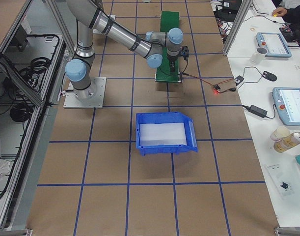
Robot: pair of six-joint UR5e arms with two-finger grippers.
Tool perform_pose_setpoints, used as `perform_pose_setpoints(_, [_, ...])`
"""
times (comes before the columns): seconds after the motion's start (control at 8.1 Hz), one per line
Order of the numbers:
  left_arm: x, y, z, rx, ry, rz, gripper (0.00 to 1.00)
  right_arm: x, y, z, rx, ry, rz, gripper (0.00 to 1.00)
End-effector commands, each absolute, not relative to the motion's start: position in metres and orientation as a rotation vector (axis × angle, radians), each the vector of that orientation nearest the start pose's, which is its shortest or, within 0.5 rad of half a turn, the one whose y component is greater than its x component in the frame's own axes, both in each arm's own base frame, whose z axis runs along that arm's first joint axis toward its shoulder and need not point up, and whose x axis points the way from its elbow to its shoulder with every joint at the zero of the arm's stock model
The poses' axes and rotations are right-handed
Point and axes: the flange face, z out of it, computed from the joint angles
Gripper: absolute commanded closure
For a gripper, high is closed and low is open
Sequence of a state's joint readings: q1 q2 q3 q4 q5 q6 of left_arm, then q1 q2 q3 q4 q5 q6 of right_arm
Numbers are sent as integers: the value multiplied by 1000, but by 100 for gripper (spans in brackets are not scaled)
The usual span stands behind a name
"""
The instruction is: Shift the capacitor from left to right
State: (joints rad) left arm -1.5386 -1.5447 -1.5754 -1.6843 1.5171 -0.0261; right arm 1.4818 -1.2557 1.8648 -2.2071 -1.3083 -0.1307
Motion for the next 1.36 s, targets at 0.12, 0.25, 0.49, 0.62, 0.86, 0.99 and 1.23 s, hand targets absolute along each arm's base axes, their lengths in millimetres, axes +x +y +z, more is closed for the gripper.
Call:
perform_pose_setpoints(0.12, [-123,-475,488,-97,3191,147,0,109,-567,248,-64,2882,-75,5])
perform_pose_setpoints(0.25, [-123,-475,488,-97,3191,147,0,109,-567,248,-64,2880,-75,7])
perform_pose_setpoints(0.49, [-123,-475,488,-97,3191,147,0,109,-567,248,-55,2879,-69,12])
perform_pose_setpoints(0.62, [-123,-475,488,-97,3191,147,0,109,-567,248,-48,2879,-69,12])
perform_pose_setpoints(0.86, [-123,-476,486,-97,3190,152,0,109,-567,247,-43,2878,-66,13])
perform_pose_setpoints(0.99, [-124,-476,486,-97,3192,149,0,110,-567,245,-40,2875,-62,13])
perform_pose_setpoints(1.23, [-124,-476,486,-97,3192,152,0,114,-568,247,2,2834,-62,12])
